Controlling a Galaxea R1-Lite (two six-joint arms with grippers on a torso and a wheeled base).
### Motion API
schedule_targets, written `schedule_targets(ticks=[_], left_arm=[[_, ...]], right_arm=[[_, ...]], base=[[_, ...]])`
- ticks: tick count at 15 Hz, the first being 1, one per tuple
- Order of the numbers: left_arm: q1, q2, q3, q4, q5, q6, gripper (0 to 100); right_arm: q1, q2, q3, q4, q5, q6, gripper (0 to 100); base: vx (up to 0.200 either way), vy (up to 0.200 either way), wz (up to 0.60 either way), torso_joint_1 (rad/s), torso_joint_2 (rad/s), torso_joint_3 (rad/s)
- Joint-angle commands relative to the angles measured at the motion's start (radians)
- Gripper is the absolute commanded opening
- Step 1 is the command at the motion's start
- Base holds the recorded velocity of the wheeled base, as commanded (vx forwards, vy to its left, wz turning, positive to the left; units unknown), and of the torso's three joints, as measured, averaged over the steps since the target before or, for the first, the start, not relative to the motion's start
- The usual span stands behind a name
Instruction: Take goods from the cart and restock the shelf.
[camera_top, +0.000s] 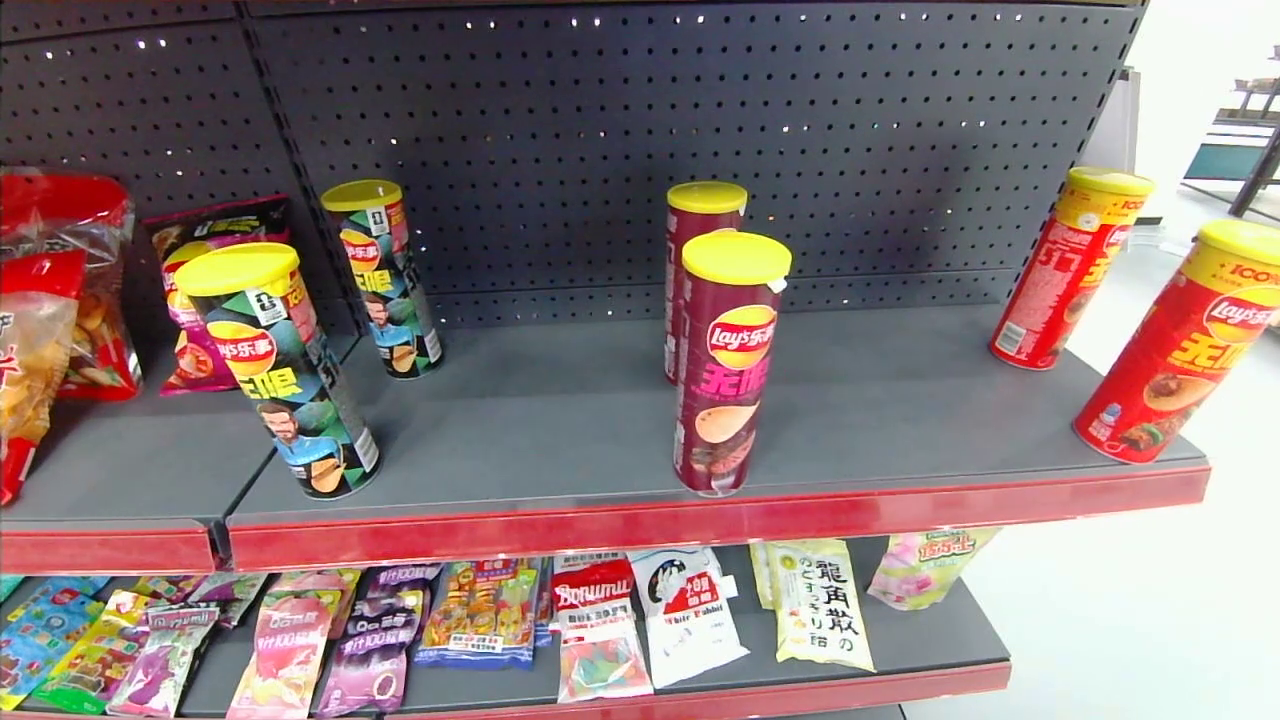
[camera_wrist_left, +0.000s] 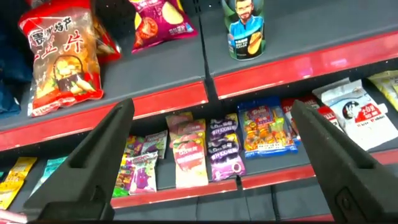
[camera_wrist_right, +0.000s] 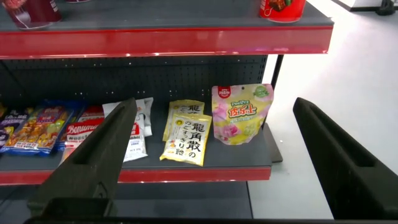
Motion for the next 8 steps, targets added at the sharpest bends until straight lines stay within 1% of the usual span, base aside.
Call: schedule_targets(ticks=[1, 3, 4, 8], left_arm=[[-0.001, 0.004, 0.004, 0.001, 0.001, 0.001, 100], [-0.002, 0.004, 0.007, 0.001, 0.0, 0.006, 100], [-0.002, 0.004, 0.011, 0.001, 0.0, 0.018, 100], [-0.002, 0.0, 0.013, 0.001, -0.002, 0.024, 100]], right_arm=[[0.0, 0.001, 0.0, 0.0, 0.001, -0.001, 100], [0.0, 0.001, 0.0, 0.0, 0.001, -0.001, 100], [0.0, 0.001, 0.0, 0.0, 0.001, -0.001, 100], [0.0, 0.001, 0.0, 0.0, 0.001, -0.001, 100]], base=[[0.0, 0.0, 0.0, 0.0, 0.0, 0.0], [0.0, 0.0, 0.0, 0.0, 0.0, 0.0], [0.0, 0.0, 0.0, 0.0, 0.0, 0.0], [0.0, 0.0, 0.0, 0.0, 0.0, 0.0]])
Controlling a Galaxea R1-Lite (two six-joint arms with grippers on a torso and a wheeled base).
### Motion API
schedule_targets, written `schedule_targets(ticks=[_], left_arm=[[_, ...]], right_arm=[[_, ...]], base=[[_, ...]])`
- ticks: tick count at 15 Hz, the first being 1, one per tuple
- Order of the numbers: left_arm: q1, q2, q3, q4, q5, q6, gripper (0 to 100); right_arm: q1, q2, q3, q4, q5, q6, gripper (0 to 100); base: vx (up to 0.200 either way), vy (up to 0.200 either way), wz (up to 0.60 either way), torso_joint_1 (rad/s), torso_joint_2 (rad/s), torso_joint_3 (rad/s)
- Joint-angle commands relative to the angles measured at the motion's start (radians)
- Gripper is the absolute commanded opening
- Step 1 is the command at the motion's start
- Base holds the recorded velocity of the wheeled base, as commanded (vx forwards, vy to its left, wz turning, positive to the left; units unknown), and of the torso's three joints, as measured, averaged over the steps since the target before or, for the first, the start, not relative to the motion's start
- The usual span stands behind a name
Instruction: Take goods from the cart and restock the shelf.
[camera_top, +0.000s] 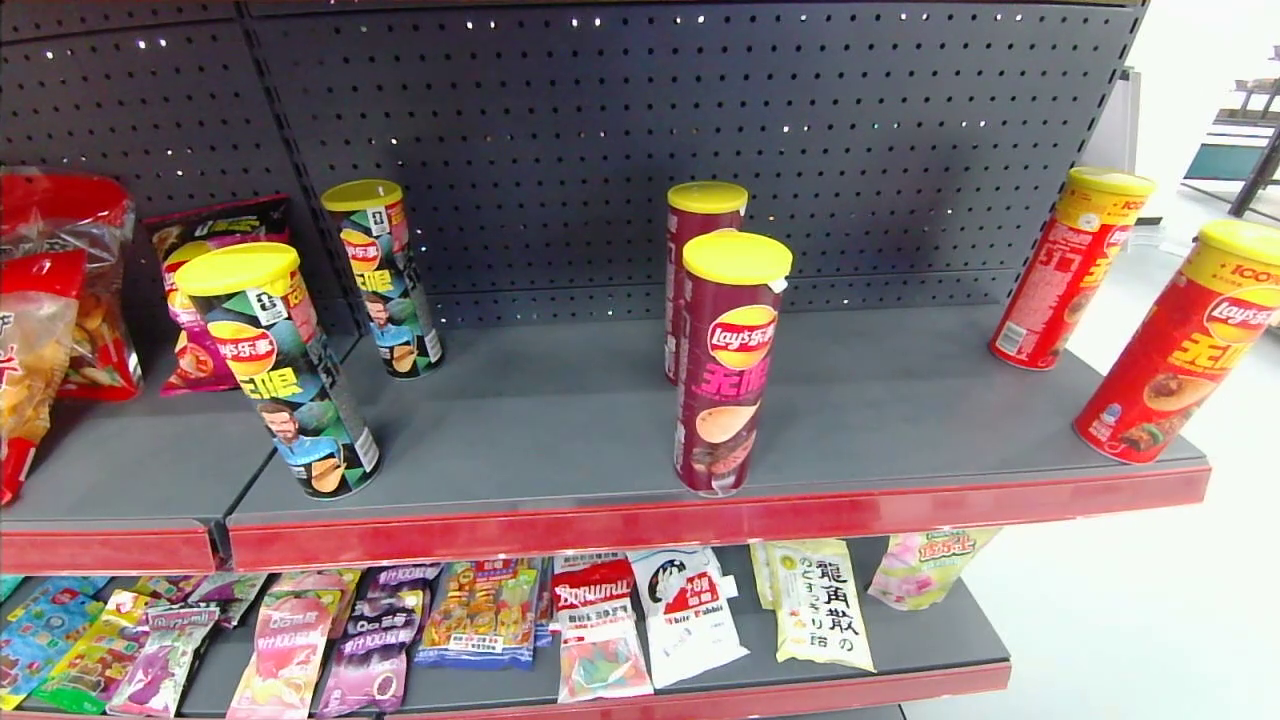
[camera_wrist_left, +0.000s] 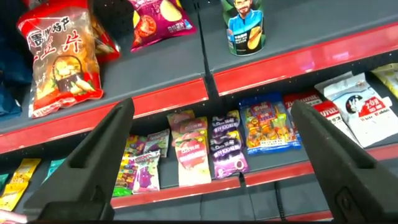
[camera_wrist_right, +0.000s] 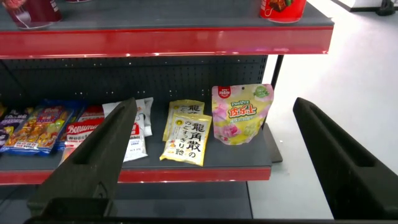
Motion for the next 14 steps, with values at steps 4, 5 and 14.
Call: schedule_targets(ticks=[4, 5, 14], left_arm=[[0.0, 0.003, 0.005, 0.0, 0.0, 0.004, 100], [0.0, -0.002, 0.008, 0.0, 0.0, 0.007, 100], [-0.002, -0.01, 0.015, -0.001, -0.001, 0.019, 100]], right_arm=[[0.0, 0.001, 0.0, 0.0, 0.0, 0.0, 100], [0.0, 0.001, 0.0, 0.0, 0.0, 0.0, 100], [0.0, 0.001, 0.0, 0.0, 0.0, 0.0, 100]], base=[[0.0, 0.0, 0.0, 0.0, 0.0, 0.0], [0.0, 0.0, 0.0, 0.0, 0.0, 0.0], [0.0, -0.133, 0.0, 0.004, 0.0, 0.001]])
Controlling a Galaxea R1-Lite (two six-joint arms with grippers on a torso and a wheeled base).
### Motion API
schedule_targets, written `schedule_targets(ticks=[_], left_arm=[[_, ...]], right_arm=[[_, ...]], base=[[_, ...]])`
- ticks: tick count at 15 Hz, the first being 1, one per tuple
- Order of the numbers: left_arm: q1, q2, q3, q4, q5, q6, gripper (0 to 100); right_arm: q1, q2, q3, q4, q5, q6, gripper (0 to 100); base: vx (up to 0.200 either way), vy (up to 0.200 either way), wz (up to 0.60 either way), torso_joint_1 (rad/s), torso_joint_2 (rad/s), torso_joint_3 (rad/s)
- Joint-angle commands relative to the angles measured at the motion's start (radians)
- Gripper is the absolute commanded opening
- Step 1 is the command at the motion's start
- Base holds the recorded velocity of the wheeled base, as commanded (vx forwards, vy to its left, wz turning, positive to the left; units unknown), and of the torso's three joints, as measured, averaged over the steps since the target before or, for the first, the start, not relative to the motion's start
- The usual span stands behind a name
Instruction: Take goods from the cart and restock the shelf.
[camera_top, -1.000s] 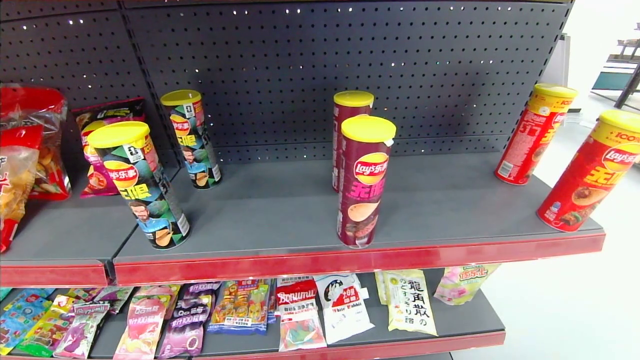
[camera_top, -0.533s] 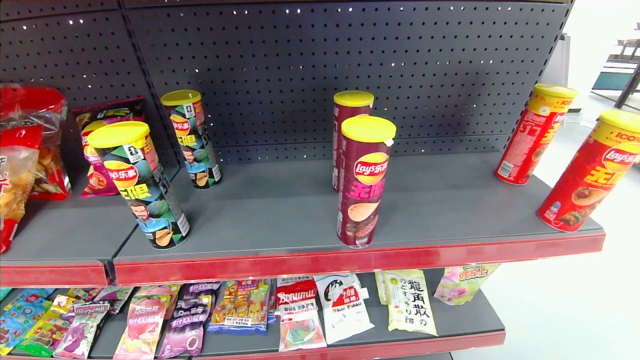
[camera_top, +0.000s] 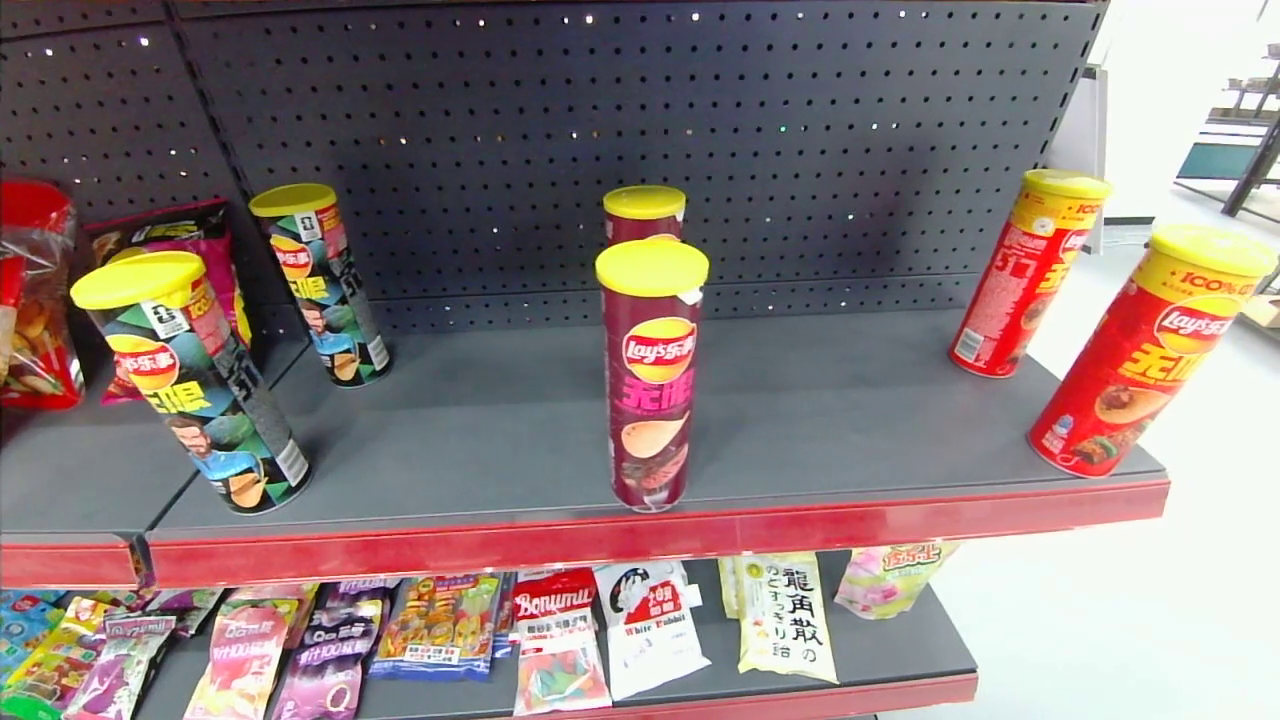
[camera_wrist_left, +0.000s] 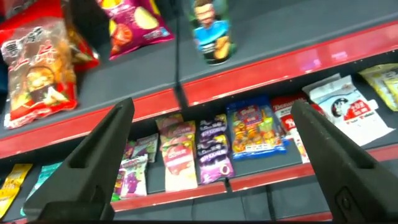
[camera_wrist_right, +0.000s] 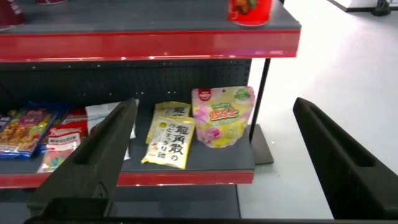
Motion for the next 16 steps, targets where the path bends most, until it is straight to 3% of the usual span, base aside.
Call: schedule_targets(ticks=[1, 6, 7, 9, 10, 12, 13, 15, 16], left_arm=[[-0.002, 0.002, 0.0, -0.011, 0.0, 0.003, 100], [-0.012, 0.056, 0.001, -0.024, -0.027, 0.018, 100], [-0.015, 0.103, 0.009, -0.052, -0.058, 0.011, 100], [-0.015, 0.223, 0.038, -0.17, -0.081, 0.006, 100], [-0.015, 0.393, 0.043, -0.308, -0.124, 0.003, 100], [-0.019, 0.599, 0.014, -0.469, -0.196, -0.04, 100], [-0.053, 0.68, -0.02, -0.503, -0.205, -0.068, 100], [-0.13, 0.771, -0.078, -0.503, -0.202, -0.17, 100], [-0.13, 0.771, -0.078, -0.503, -0.202, -0.17, 100]], right_arm=[[0.001, 0.001, 0.001, 0.0, 0.0, 0.0, 100], [0.001, 0.001, 0.001, 0.0, -0.003, 0.002, 100], [0.001, 0.001, 0.001, 0.0, -0.001, 0.002, 100], [0.001, 0.001, 0.001, 0.0, -0.003, 0.002, 100], [0.001, 0.001, 0.001, 0.0, -0.003, 0.002, 100], [0.001, 0.001, 0.001, 0.0, -0.003, 0.002, 100], [0.001, 0.001, 0.001, 0.0, -0.003, 0.002, 100], [0.001, 0.001, 0.001, 0.0, -0.001, 0.002, 100], [0.001, 0.001, 0.001, 0.0, -0.001, 0.002, 100]], base=[[0.0, 0.0, 0.0, 0.0, 0.0, 0.0], [0.0, 0.0, 0.0, 0.0, 0.0, 0.0], [0.0, 0.0, 0.0, 0.0, 0.0, 0.0], [0.0, 0.0, 0.0, 0.0, 0.0, 0.0], [0.0, 0.0, 0.0, 0.0, 0.0, 0.0], [0.0, 0.0, 0.0, 0.0, 0.0, 0.0], [0.0, 0.0, 0.0, 0.0, 0.0, 0.0], [0.0, 0.0, 0.0, 0.0, 0.0, 0.0], [0.0, 0.0, 0.0, 0.0, 0.0, 0.0]])
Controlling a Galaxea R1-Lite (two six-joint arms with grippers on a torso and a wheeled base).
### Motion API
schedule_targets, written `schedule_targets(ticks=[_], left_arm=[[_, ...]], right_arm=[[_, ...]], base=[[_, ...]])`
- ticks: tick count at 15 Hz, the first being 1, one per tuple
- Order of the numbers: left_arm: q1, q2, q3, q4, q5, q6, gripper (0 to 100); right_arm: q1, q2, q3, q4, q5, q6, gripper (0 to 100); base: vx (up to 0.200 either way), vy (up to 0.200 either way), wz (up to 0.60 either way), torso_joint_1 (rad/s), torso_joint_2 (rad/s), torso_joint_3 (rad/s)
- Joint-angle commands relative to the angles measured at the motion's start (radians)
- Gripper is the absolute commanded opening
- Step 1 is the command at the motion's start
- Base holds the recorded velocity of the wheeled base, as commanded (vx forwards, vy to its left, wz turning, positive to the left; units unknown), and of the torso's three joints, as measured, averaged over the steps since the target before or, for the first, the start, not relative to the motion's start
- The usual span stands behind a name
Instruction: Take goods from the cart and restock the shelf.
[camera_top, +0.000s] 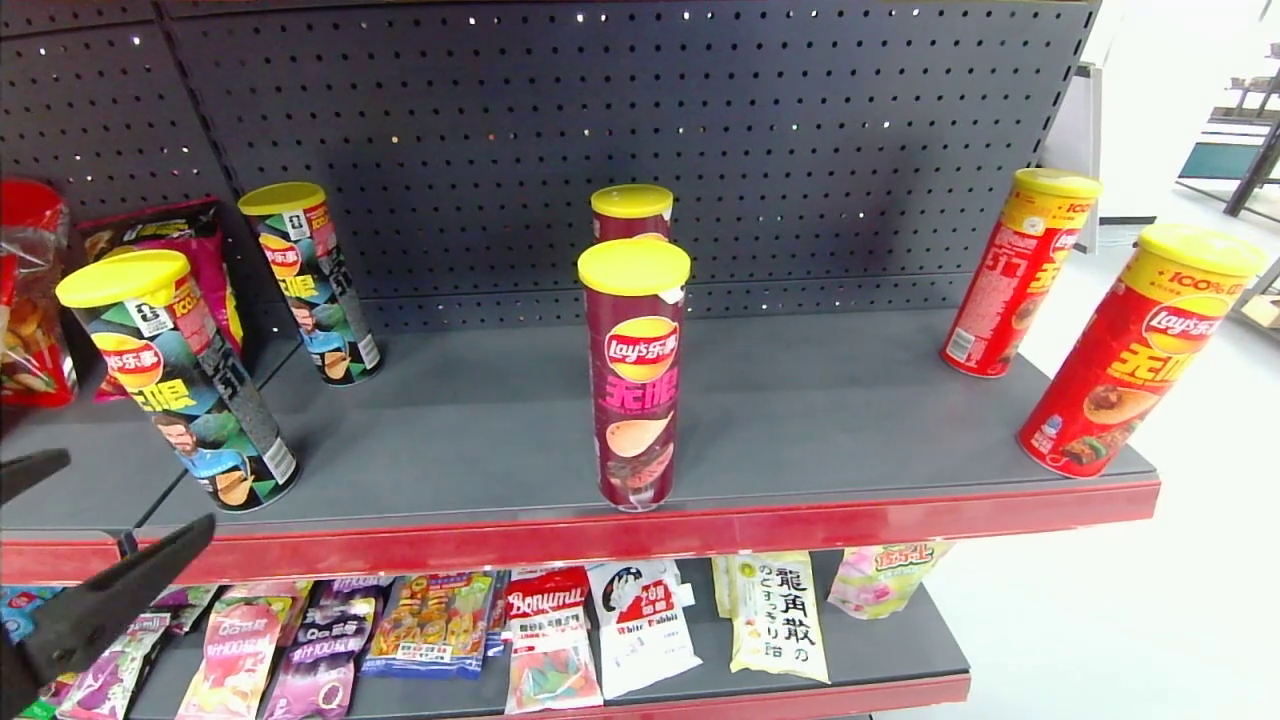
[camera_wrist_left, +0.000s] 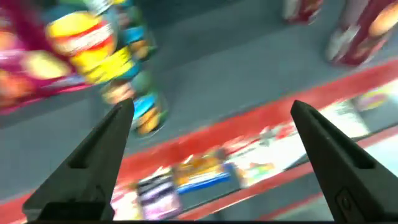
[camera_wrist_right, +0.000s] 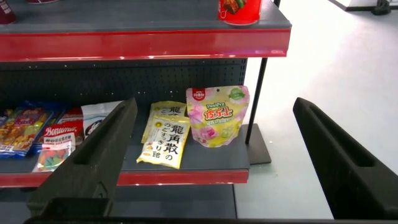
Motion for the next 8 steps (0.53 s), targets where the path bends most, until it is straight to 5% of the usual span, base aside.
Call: schedule_targets(ticks=[1, 5, 8], left_arm=[[-0.091, 0.23, -0.053, -0.023, 0.005, -0.08, 100], [-0.17, 0.343, -0.125, -0.028, 0.042, -0.101, 100], [-0.173, 0.28, -0.103, -0.028, 0.074, -0.089, 100]], right_arm=[[0.001, 0.001, 0.0, 0.0, 0.0, 0.0, 100], [0.001, 0.001, 0.0, 0.0, 0.0, 0.0, 100], [0.001, 0.001, 0.0, 0.0, 0.0, 0.0, 100]], base=[[0.0, 0.0, 0.0, 0.0, 0.0, 0.0], [0.0, 0.0, 0.0, 0.0, 0.0, 0.0], [0.0, 0.0, 0.0, 0.0, 0.0, 0.0]])
